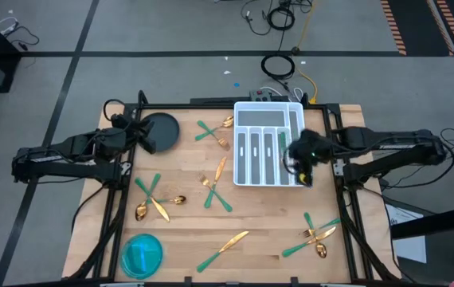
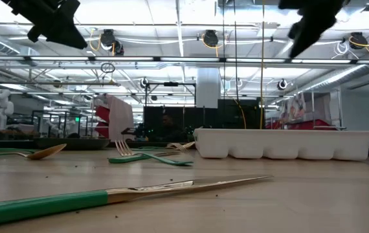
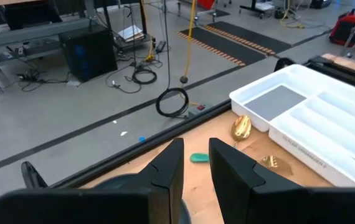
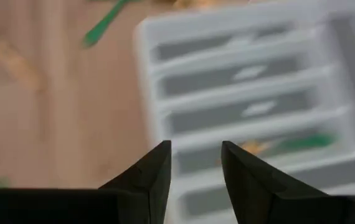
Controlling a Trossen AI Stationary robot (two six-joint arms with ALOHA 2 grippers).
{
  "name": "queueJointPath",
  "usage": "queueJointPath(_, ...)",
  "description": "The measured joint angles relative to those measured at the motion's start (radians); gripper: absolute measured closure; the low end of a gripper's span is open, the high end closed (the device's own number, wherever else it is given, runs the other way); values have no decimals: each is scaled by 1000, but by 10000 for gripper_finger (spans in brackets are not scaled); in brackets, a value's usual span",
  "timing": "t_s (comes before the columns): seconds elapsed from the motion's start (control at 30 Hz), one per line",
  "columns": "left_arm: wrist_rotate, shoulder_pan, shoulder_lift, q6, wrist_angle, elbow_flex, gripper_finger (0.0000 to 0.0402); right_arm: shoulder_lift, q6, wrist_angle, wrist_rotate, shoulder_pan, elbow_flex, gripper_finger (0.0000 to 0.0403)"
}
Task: Sort silverware
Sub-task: Put the bottom right green fork into the silverware tray
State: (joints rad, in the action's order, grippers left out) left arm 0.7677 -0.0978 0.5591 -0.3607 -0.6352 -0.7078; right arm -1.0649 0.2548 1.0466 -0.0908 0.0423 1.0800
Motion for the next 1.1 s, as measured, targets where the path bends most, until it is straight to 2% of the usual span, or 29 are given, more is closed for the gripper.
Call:
queueJointPath(0.1, 0, 0, 0, 0, 0, 0, 318, -1, 150, 68, 69, 126, 3, 268)
queueJointPath(0.3, -1, 0, 0, 0, 0, 0, 318, -37, 421, 83, 72, 398, -12, 268)
queueJointPath(0.47, -1, 0, 0, 0, -1, 0, 318, -111, 557, 81, 66, 563, -13, 268)
queueJointPath(0.63, -6, 0, 0, 1, -2, 0, 318, -232, 625, 79, 33, 665, -14, 253)
queueJointPath(0.8, -6, 0, 0, 2, -2, 0, 318, -343, 668, 63, 34, 723, -15, 211)
queueJointPath(0.97, -6, 0, 0, 2, -2, 0, 318, -400, 695, 19, 34, 775, -15, 170)
queueJointPath(1.1, -6, 0, 0, 8, -3, 0, 318, -405, 755, 2, 26, 814, -18, 152)
